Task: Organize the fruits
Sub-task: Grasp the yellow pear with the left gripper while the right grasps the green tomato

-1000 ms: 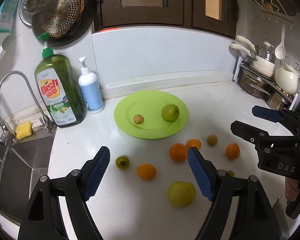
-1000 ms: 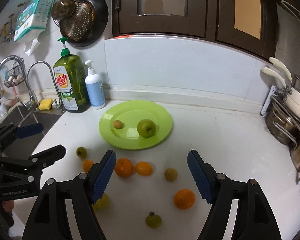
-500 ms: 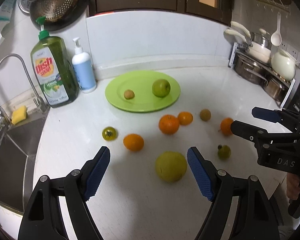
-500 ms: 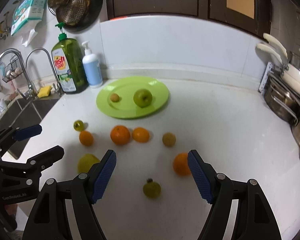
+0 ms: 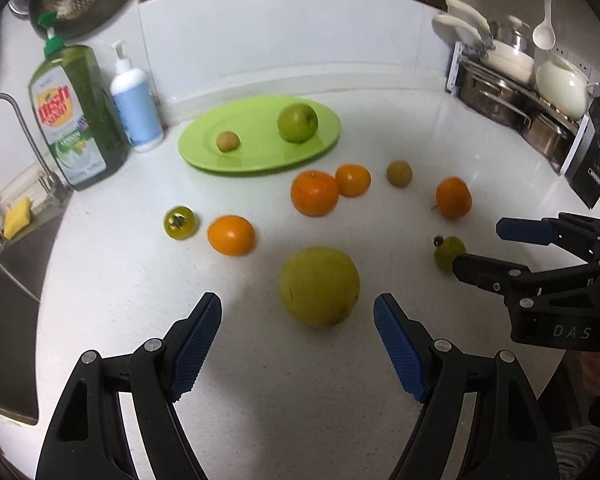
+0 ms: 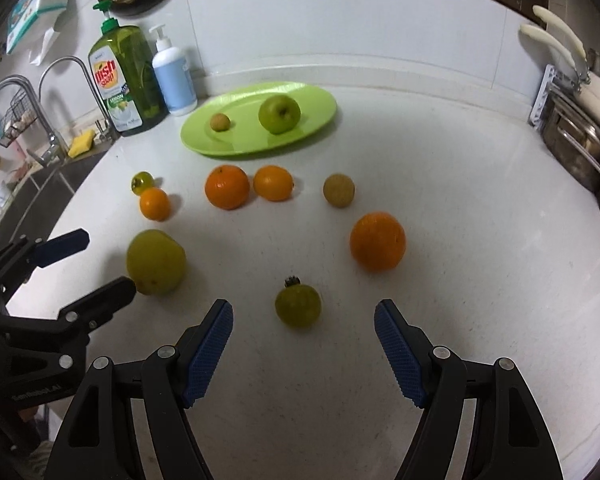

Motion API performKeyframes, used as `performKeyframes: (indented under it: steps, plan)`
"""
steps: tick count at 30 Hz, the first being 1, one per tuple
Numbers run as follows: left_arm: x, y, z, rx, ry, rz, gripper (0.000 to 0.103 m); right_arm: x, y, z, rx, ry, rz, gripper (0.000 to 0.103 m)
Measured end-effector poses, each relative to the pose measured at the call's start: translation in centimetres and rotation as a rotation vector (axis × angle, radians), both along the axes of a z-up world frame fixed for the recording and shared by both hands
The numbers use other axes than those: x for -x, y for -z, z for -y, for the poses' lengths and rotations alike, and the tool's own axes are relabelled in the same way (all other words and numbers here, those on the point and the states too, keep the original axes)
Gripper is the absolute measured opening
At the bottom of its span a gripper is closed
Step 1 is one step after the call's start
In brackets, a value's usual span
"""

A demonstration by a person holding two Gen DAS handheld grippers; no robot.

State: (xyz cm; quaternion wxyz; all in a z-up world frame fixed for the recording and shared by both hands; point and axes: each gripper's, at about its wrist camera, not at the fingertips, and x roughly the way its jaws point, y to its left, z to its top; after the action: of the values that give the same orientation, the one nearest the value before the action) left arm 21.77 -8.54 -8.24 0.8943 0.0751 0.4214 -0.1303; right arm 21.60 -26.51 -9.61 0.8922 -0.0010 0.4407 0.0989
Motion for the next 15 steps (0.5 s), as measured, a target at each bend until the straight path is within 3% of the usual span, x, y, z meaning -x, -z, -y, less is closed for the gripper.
performKeyframes:
  steps: [15]
  plan:
    - [-2.0,1.0,1.4,-0.001,0.02,-0.033,0.068,-1.5,1.7,0.3,-0.034,-0.007,-0.085,0.056]
